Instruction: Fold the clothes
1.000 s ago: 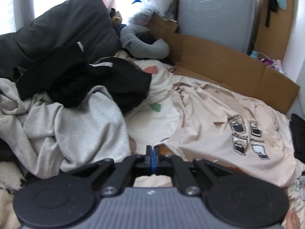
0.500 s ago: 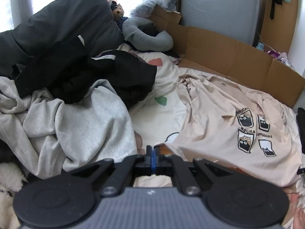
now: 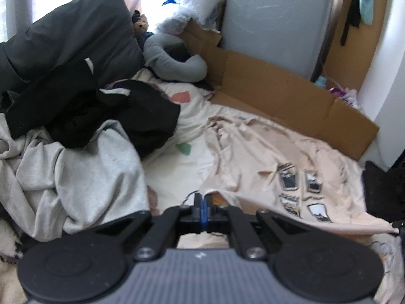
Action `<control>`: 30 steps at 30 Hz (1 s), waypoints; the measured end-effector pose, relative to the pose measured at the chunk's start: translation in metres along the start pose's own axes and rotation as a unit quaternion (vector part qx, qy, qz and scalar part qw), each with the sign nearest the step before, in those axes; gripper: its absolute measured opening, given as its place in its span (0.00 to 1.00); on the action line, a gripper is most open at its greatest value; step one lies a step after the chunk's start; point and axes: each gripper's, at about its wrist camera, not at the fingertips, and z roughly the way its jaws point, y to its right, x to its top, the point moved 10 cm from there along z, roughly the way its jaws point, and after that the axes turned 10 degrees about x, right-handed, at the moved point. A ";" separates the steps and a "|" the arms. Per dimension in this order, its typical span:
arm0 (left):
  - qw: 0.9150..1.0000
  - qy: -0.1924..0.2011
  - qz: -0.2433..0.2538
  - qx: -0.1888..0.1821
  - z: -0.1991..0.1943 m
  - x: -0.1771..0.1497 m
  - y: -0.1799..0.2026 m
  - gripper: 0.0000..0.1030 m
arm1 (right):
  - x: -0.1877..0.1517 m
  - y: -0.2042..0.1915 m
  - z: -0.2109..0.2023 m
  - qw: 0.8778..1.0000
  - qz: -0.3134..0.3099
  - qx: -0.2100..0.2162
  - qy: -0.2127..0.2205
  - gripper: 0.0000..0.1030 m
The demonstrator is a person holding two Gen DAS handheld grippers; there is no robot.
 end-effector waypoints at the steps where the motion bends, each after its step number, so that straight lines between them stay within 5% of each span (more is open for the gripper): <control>1: 1.000 0.000 0.001 -0.004 -0.004 0.002 0.002 0.00 | 0.003 0.001 -0.010 1.000 0.003 -0.002 0.006 0.00; 9: 0.999 -0.034 0.002 0.001 -0.004 -0.027 -0.002 0.00 | -0.013 0.000 -0.040 1.000 0.023 -0.010 0.000 0.00; 21: 0.988 -0.150 0.007 0.037 0.077 -0.148 -0.023 0.00 | -0.085 0.019 0.020 0.996 0.062 -0.020 -0.065 0.00; 30: 0.987 -0.156 0.003 0.047 0.088 -0.159 -0.035 0.00 | -0.068 0.020 0.025 0.996 0.061 -0.020 -0.059 0.00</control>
